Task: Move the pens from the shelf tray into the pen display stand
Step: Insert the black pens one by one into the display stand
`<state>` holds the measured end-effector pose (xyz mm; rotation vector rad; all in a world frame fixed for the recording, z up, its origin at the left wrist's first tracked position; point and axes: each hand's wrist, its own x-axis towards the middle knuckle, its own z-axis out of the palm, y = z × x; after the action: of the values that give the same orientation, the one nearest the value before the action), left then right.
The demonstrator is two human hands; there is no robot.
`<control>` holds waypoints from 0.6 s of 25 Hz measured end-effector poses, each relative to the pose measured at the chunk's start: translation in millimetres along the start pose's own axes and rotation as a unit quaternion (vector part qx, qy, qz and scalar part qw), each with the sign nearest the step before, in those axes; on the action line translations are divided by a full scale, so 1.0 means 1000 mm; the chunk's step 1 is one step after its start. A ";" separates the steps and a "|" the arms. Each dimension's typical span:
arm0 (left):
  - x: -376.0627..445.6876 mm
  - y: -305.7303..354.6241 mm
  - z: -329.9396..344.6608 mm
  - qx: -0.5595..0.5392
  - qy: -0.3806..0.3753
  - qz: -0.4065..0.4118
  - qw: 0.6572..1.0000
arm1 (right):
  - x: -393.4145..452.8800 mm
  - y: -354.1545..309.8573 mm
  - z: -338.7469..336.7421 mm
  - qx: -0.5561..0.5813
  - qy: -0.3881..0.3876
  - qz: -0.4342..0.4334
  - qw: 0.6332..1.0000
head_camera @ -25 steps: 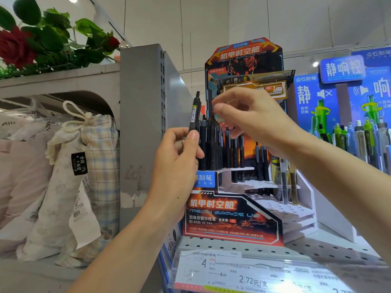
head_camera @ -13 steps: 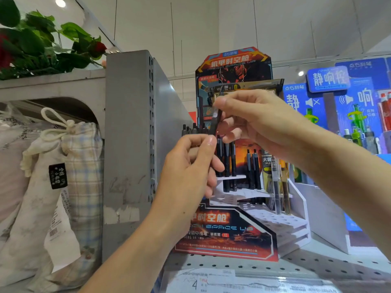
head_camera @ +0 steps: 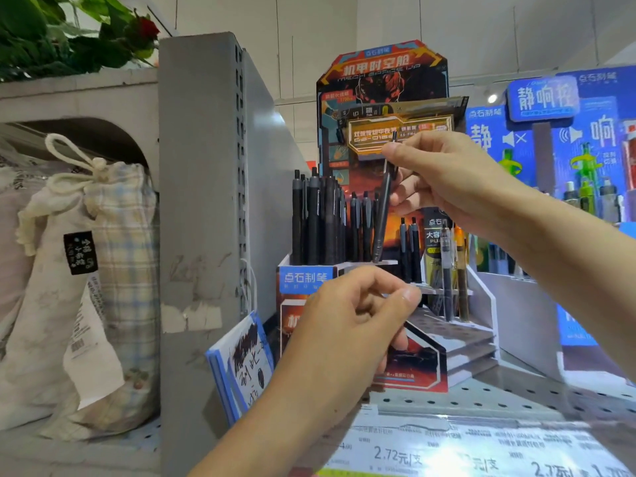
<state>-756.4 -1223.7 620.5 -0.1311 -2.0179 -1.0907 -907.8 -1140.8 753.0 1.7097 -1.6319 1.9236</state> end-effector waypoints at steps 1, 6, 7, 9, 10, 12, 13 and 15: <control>-0.001 0.003 0.001 0.000 -0.006 0.005 1.000 | 0.001 0.001 0.001 -0.021 0.002 -0.006 1.000; -0.013 0.006 0.009 0.044 -0.053 0.036 0.997 | 0.004 0.013 0.006 -0.115 0.021 -0.029 0.993; -0.014 0.002 0.009 0.044 -0.056 0.033 0.997 | 0.005 0.015 0.007 -0.127 0.022 -0.030 0.991; -0.016 -0.005 0.008 0.052 -0.073 0.032 0.995 | 0.006 0.019 0.009 -0.152 0.025 -0.030 0.988; -0.015 -0.009 0.007 0.083 -0.084 0.046 0.992 | 0.007 0.020 0.008 -0.161 0.028 -0.028 0.986; -0.016 -0.017 0.006 0.146 -0.113 0.085 0.979 | 0.010 0.024 0.006 -0.173 0.032 -0.022 0.984; -0.015 -0.017 0.005 0.164 -0.116 0.100 0.974 | 0.013 0.026 0.005 -0.178 0.035 -0.019 0.983; -0.014 -0.017 0.005 0.183 -0.139 0.109 0.967 | 0.017 0.030 0.003 -0.189 0.043 -0.015 0.981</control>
<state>-757.7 -1226.9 597.9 -0.3194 -2.3555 -0.5719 -932.3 -1164.9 746.7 1.4703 -1.7865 1.5245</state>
